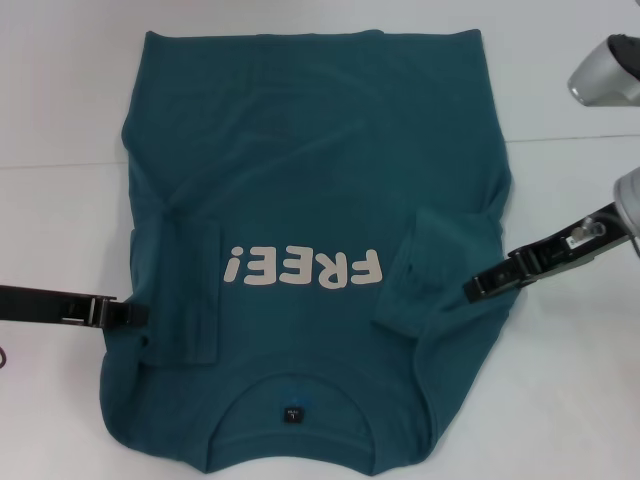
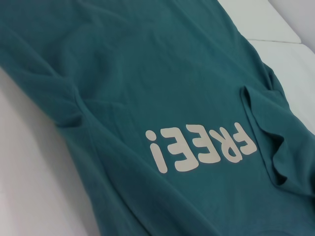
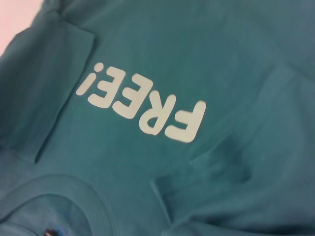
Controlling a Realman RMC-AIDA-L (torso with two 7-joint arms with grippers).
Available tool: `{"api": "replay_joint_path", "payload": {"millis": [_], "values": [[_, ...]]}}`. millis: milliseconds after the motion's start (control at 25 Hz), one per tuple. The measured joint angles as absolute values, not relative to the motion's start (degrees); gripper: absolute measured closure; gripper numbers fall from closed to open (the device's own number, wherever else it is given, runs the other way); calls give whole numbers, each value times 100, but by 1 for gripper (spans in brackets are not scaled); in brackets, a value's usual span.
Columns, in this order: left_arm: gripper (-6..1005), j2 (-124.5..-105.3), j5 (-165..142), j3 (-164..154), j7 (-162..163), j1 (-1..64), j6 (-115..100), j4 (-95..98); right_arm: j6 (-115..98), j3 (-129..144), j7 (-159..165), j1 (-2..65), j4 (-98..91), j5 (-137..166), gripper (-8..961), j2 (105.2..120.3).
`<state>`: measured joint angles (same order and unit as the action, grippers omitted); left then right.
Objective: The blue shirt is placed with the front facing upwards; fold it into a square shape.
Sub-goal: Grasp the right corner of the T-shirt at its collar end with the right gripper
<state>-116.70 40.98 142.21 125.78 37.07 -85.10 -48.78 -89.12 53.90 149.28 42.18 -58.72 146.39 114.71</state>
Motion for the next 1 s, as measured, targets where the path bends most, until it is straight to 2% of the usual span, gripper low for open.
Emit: {"api": "replay_joint_path", "payload": {"millis": [280, 600, 1000], "values": [[973, -11663, 4082, 14207, 12617, 3706, -8511, -4904, -8873, 5272, 12911, 4151, -5989, 14418, 49, 11465], [972, -11656, 4110, 14255, 12743, 3699, -8630, -5028, -8699, 5379, 11298, 4216, -6042, 14557, 55, 11746], [972, -11671, 4070, 14255, 12965, 3653, -8781, -5224, -8402, 5836, 10864, 4321, -6092, 14738, 58, 11918]]}}
